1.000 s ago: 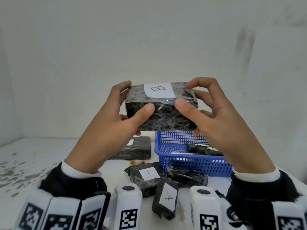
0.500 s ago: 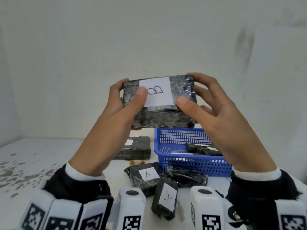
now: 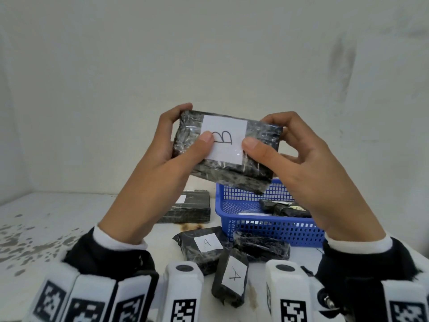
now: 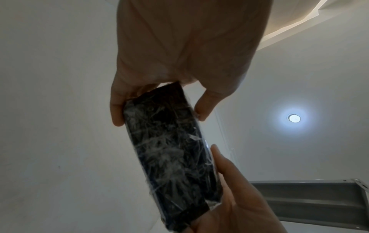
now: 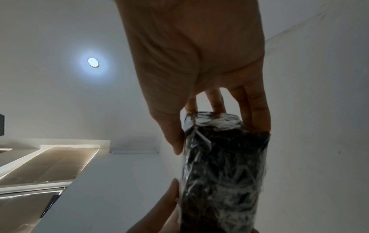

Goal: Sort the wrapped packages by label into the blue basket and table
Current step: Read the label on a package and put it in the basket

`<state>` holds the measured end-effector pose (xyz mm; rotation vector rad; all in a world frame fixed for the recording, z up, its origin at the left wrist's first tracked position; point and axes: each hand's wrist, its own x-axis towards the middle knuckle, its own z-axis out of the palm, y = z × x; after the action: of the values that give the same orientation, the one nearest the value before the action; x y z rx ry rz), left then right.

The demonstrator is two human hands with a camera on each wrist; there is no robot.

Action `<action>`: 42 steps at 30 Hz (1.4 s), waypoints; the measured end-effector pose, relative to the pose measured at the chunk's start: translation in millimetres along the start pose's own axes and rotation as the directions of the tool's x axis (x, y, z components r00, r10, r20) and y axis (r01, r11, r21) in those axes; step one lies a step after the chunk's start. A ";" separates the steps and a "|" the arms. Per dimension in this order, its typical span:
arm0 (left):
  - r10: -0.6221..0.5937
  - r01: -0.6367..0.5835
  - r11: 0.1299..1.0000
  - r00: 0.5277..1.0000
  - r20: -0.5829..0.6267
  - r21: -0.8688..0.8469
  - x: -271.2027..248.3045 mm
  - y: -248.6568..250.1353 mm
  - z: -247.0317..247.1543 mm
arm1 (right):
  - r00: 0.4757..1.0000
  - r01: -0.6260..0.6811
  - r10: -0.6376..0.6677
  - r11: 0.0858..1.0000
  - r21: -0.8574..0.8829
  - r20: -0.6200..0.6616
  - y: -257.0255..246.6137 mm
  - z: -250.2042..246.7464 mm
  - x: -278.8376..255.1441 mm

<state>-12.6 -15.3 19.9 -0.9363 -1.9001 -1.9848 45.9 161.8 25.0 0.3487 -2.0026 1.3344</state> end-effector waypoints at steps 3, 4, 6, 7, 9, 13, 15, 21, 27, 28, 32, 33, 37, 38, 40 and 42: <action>-0.049 0.049 0.999 0.999 -0.024 -0.007 -0.2 0.3 1.9 | 0.999 0.013 -0.012 1.000 0.010 -0.047 -0.6 0.7 0.2; -0.088 0.088 0.996 0.996 -0.033 -0.011 -1.3 1.3 2.6 | 0.998 0.006 -0.005 1.000 0.011 -0.056 0.0 1.2 0.6; -0.146 0.145 0.989 0.989 -0.026 -0.035 -2.9 2.4 1.9 | 0.999 -0.019 0.018 1.000 -0.023 -0.036 1.4 2.1 1.0; -0.151 0.150 0.988 0.988 -0.020 -0.046 -2.8 2.4 0.5 | 0.999 -0.032 0.031 0.998 -0.048 -0.020 2.2 2.3 1.3; -0.123 0.122 0.992 0.992 -0.003 -0.042 -3.1 3.1 -2.5 | 0.998 -0.059 0.058 0.995 -0.082 -0.005 2.8 1.7 2.0; -0.058 0.057 0.998 0.997 0.049 0.024 -3.0 1.1 -5.5 | 0.997 -0.059 0.066 0.986 -0.156 0.040 1.9 0.8 2.4; -0.032 0.029 0.999 0.997 0.065 0.040 -3.4 -0.6 -8.2 | 0.994 -0.054 0.069 0.983 -0.173 0.087 0.8 1.7 1.8; 0.071 -0.090 0.987 0.988 0.138 0.135 -3.7 -2.5 -7.9 | 0.984 -0.111 0.111 0.994 -0.009 0.138 -2.5 4.4 1.0; 0.070 -0.074 0.997 0.990 0.120 0.029 -6.2 1.8 1.3 | 0.986 -0.114 0.111 0.993 0.015 0.122 -0.3 3.0 1.7; 0.071 -0.075 0.997 0.991 0.115 0.032 -6.4 1.7 4.0 | 0.988 -0.106 0.104 0.994 0.008 0.116 -0.4 3.1 1.4; 0.065 -0.068 0.997 0.996 0.063 0.039 -6.3 -0.5 7.1 | 0.987 -0.064 0.073 0.996 -0.064 0.141 -2.0 5.1 -1.0; 0.065 -0.068 0.997 0.996 0.057 0.042 -6.3 0.1 6.8 | 0.987 -0.056 0.068 0.995 -0.082 0.143 -1.2 5.7 -0.7; 0.065 -0.066 0.997 0.997 0.043 0.038 -6.0 2.2 5.1 | 0.987 -0.051 0.066 0.993 -0.108 0.144 1.3 8.5 1.0; 0.063 -0.065 0.998 0.997 0.044 0.028 -6.3 2.6 4.9 | 0.988 -0.050 0.064 0.993 -0.106 0.138 0.7 9.0 1.0; 0.063 -0.063 0.998 0.997 0.043 0.007 -6.1 2.6 4.8 | 0.989 -0.046 0.058 0.994 -0.097 0.132 -0.5 9.1 0.6; 0.066 -0.066 0.998 0.997 0.044 0.007 -5.3 1.2 4.1 | 0.990 -0.039 0.052 0.994 -0.100 0.130 -0.6 8.7 0.2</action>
<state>-6.7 -12.9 17.6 -1.0350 -1.8738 -1.9324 42.7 153.8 23.6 0.3566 -2.1896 1.2642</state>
